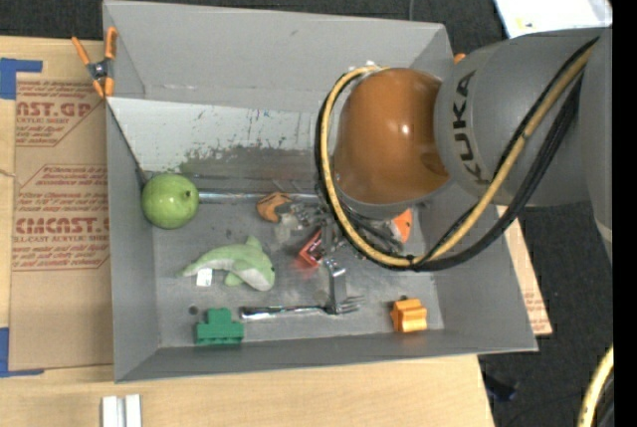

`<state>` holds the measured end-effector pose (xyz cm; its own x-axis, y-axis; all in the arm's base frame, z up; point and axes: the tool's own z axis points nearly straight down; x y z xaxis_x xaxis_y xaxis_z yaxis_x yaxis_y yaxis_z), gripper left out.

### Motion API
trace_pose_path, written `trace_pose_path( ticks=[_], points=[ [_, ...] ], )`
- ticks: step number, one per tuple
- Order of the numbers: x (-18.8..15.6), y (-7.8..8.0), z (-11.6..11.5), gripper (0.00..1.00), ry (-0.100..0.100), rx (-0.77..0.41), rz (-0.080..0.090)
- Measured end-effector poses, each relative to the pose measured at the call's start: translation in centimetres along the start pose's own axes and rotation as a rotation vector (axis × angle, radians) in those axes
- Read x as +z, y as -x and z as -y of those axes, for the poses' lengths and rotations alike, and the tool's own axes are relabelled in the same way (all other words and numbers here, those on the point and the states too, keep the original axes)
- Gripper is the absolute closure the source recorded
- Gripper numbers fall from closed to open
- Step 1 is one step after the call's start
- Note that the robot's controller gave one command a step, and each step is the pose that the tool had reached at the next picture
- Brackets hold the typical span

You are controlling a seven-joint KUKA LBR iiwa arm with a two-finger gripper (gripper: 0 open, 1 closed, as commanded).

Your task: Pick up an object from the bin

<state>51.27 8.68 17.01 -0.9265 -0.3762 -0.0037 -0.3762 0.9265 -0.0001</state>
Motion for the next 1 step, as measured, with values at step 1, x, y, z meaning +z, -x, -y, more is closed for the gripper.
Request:
trace_pose_path(
  ticks=[1],
  points=[
    [0.54,0.91,-0.50,0.00,0.000,0.136,0.004]
  ],
)
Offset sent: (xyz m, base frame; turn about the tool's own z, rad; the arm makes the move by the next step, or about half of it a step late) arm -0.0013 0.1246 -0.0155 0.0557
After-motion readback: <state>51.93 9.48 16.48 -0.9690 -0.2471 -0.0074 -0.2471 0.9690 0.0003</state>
